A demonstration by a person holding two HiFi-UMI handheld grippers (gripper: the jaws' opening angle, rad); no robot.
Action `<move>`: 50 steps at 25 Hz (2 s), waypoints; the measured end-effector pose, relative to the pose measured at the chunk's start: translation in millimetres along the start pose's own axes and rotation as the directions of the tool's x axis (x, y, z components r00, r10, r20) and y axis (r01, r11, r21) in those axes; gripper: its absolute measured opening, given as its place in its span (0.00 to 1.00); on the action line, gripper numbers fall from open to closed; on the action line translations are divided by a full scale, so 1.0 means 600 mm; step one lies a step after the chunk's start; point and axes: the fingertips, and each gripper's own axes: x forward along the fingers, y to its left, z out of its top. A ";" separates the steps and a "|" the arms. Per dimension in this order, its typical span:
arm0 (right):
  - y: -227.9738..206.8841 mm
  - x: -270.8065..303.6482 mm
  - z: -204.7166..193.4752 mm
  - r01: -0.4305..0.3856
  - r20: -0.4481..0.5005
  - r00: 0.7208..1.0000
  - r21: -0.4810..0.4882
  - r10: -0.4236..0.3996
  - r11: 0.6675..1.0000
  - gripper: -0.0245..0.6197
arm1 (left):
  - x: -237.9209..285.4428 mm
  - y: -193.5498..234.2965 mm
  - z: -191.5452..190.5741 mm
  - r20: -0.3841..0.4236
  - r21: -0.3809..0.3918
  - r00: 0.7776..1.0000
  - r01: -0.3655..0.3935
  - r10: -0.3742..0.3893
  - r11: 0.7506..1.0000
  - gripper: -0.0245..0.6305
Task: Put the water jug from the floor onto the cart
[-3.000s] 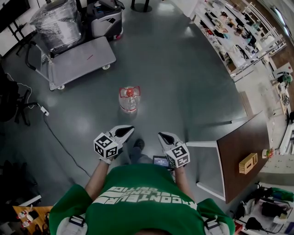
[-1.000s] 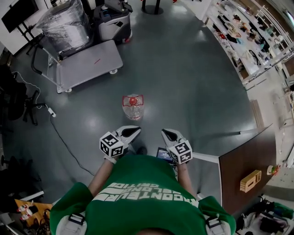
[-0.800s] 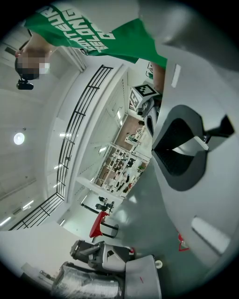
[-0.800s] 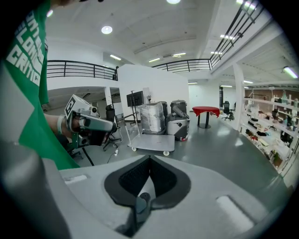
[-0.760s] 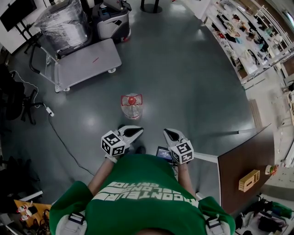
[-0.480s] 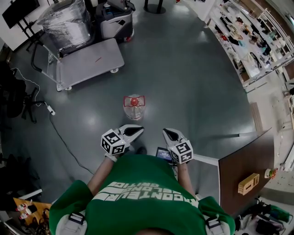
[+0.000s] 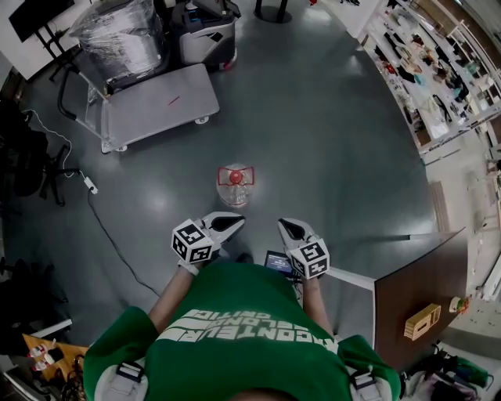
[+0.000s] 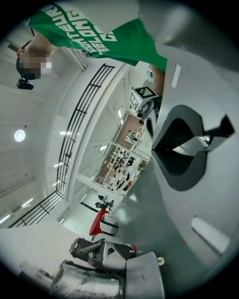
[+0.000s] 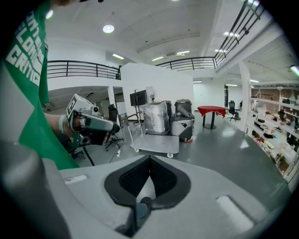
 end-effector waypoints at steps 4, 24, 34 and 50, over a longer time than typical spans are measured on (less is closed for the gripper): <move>-0.005 0.020 0.011 -0.003 -0.006 1.000 0.003 0.003 1.000 0.03 | 0.000 0.021 0.013 0.001 -0.001 1.000 0.003 -0.003 1.000 0.06; -0.052 0.186 0.130 -0.059 -0.046 0.997 -0.072 0.056 0.996 0.03 | -0.029 0.208 0.099 0.058 -0.027 0.995 -0.080 0.081 0.996 0.06; -0.033 0.254 0.166 -0.083 -0.093 0.993 -0.088 0.075 0.993 0.03 | -0.059 0.275 0.105 0.040 -0.048 0.996 -0.077 0.079 0.996 0.06; 0.036 0.303 0.165 -0.141 -0.212 0.971 -0.139 0.110 0.980 0.03 | -0.134 0.366 0.106 0.040 -0.082 0.993 -0.109 0.113 0.991 0.06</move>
